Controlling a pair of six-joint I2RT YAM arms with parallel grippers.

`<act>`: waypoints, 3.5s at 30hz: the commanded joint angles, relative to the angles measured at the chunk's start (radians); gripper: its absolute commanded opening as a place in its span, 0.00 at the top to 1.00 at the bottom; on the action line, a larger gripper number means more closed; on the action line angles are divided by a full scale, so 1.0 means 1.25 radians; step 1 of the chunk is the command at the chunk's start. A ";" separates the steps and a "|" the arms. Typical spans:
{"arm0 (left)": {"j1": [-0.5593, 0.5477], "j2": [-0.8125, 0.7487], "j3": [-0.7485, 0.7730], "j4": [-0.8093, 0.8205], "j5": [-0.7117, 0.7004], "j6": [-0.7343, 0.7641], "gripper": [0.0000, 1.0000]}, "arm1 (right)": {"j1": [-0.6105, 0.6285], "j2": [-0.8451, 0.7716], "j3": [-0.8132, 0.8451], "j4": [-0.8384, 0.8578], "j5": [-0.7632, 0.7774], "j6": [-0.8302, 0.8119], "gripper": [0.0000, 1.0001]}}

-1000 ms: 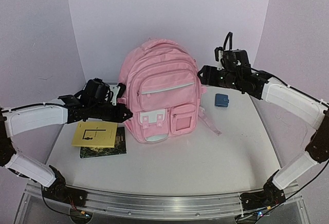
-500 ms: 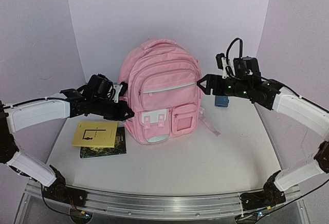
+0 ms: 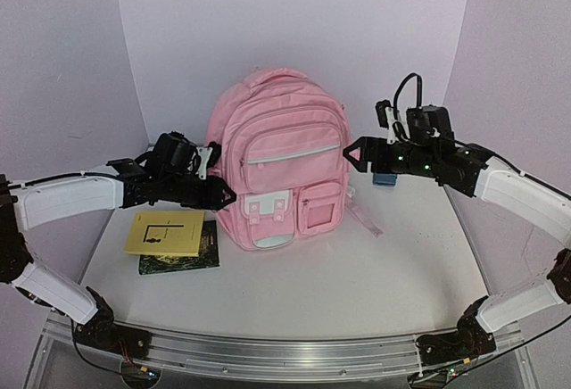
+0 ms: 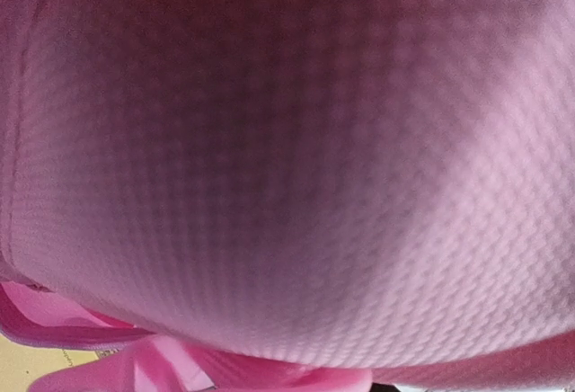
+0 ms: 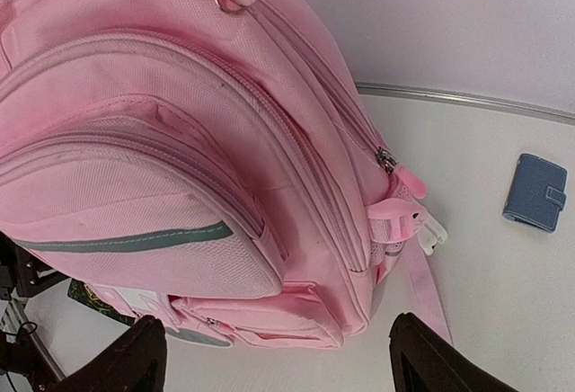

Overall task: Pack the student bag
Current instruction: Unzip the student bag at the center of the board.

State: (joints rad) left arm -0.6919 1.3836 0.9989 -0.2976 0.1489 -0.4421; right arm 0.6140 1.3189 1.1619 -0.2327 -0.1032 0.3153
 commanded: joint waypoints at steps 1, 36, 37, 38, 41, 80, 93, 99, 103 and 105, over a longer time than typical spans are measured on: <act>-0.016 0.017 0.007 0.013 -0.058 0.028 0.67 | 0.002 -0.023 -0.006 0.026 -0.002 -0.004 0.15; -0.071 -0.085 -0.100 0.085 -0.137 0.027 0.71 | 0.002 -0.022 -0.004 0.031 0.006 -0.010 0.14; -0.071 -0.085 -0.099 0.090 -0.131 0.028 0.70 | 0.001 -0.023 -0.004 0.030 0.006 -0.010 0.14; -0.071 -0.085 -0.099 0.093 -0.129 0.029 0.70 | 0.001 -0.023 -0.004 0.031 0.006 -0.010 0.14; -0.071 -0.083 -0.097 0.102 -0.128 0.032 0.69 | 0.002 -0.025 -0.006 0.030 0.008 -0.010 0.14; -0.053 -0.138 0.125 -0.029 0.013 -0.010 1.00 | 0.003 -0.047 -0.013 0.028 0.028 -0.019 0.16; -0.018 -0.042 0.329 -0.042 0.137 0.007 1.00 | 0.144 -0.103 0.052 0.067 0.104 -0.088 0.18; -0.012 -0.005 0.392 -0.054 0.200 -0.014 1.00 | 0.274 -0.082 0.076 0.170 0.179 -0.196 0.21; 0.000 -0.013 0.394 -0.082 0.230 -0.039 1.00 | 0.336 -0.026 0.088 0.231 0.204 -0.301 0.24; 0.008 -0.023 0.382 -0.090 0.248 -0.059 1.00 | 0.366 -0.004 0.076 0.281 0.218 -0.363 0.27</act>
State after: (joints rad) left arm -0.7011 1.3909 1.4212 -0.4637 0.3809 -0.4737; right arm 1.0068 1.2505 1.2390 -0.0339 0.1010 0.0498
